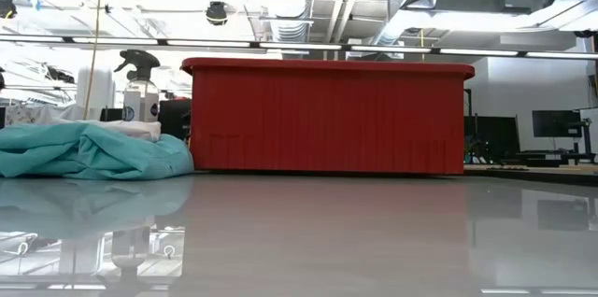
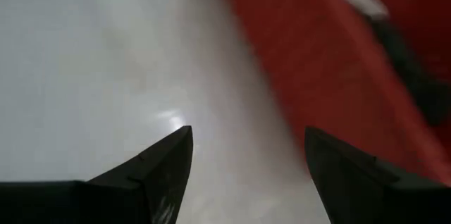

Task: Fold laundry
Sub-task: Fold the black shorts

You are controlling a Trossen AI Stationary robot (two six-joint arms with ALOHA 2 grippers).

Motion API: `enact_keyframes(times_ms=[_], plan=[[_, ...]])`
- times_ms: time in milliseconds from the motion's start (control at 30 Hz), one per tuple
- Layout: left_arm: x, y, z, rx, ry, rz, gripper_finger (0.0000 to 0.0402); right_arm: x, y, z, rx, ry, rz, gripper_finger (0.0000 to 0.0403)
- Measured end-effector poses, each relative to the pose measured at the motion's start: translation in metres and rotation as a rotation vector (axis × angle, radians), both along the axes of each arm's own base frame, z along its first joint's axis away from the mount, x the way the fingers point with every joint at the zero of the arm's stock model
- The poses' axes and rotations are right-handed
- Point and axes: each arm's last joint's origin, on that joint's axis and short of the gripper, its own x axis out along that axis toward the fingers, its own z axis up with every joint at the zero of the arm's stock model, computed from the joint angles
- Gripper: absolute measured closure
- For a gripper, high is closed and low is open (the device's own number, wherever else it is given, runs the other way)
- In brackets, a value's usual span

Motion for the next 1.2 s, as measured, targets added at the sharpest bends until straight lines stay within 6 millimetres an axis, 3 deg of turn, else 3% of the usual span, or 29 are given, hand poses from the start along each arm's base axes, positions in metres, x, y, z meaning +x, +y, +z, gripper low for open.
enact_keyframes(times_ms=[167, 300, 467, 600, 733, 933, 1100, 1200], plan=[[0.046, 0.06, 0.005, -0.137, 0.267, -0.176, 0.0261, 0.006, -0.045, 0.007, -0.224, -0.002, -0.199, 0.0106], [0.07, 0.112, -0.013, -0.269, 0.383, -0.277, 0.0261, 0.003, -0.084, 0.02, -0.274, 0.026, -0.267, 0.0106], [0.073, 0.181, -0.046, -0.432, 0.428, -0.172, 0.0261, -0.011, -0.129, 0.046, -0.231, -0.079, -0.281, 0.0106], [0.061, 0.215, -0.06, -0.516, 0.401, -0.179, 0.0257, -0.036, -0.154, 0.068, -0.136, -0.218, -0.284, 0.0106], [0.055, 0.229, -0.069, -0.55, 0.41, -0.186, 0.024, -0.058, -0.17, 0.08, -0.039, -0.342, -0.333, 0.0106], [0.062, 0.225, -0.073, -0.445, 0.506, -0.193, 0.0191, -0.075, -0.183, 0.081, 0.114, -0.442, -0.352, 0.0106], [0.092, 0.232, -0.103, -0.47, 0.608, -0.121, 0.0151, -0.073, -0.189, 0.073, 0.203, -0.414, -0.332, 0.0106], [0.113, 0.236, -0.123, -0.452, 0.76, -0.094, 0.0146, -0.07, -0.19, 0.069, 0.232, -0.378, -0.331, 0.0106]])
